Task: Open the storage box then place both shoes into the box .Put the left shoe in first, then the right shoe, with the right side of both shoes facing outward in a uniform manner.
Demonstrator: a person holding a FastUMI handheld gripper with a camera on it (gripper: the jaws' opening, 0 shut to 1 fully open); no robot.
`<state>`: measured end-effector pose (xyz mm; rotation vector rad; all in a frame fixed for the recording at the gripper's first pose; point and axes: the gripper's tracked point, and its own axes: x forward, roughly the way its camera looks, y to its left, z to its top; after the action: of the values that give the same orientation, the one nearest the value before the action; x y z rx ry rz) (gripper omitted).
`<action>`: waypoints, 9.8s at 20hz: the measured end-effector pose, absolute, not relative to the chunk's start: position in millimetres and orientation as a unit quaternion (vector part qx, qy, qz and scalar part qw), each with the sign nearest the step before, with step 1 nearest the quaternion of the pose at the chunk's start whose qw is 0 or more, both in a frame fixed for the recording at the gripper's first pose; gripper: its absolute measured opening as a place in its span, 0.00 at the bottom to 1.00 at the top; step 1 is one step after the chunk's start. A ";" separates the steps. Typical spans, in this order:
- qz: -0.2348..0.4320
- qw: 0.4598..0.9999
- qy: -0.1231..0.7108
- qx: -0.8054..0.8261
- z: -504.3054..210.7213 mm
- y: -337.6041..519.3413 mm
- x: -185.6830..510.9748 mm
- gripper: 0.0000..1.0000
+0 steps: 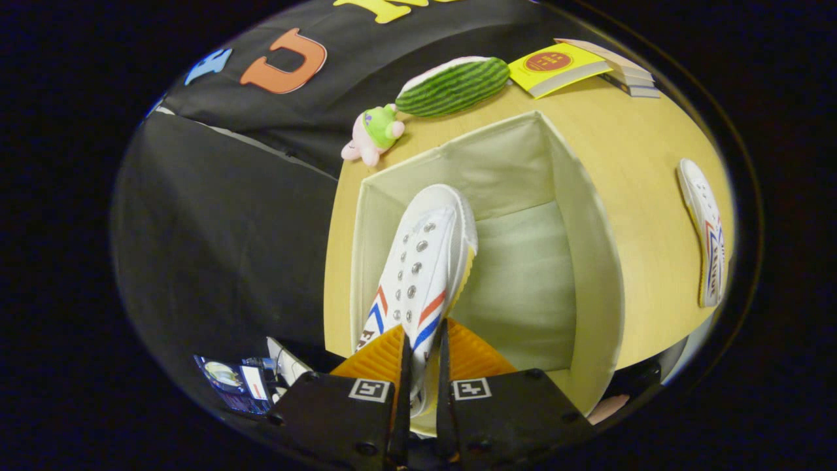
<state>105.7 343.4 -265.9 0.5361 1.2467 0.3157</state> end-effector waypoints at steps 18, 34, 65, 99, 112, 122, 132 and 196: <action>0.225 0.900 0.366 0.073 -164.0 315.5 107.6 0.89; 0.105 0.945 0.302 -0.073 -124.0 80.7 84.8 0.91; 0.063 0.793 0.603 0.065 -378.8 -73.6 98.0 0.85; 0.126 0.828 0.512 0.191 -158.6 95.1 49.2 0.07; 0.140 0.826 0.494 0.232 -145.9 231.9 70.7 0.07; 0.088 0.803 0.545 0.224 -222.7 239.1 87.2 0.07; 0.108 0.809 0.537 0.214 -234.8 248.8 92.0 0.37; 0.023 1.000 -0.018 -0.003 -2.1 69.6 23.5 1.00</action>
<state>23.5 69.6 -2.1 -0.0068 -0.0361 0.0462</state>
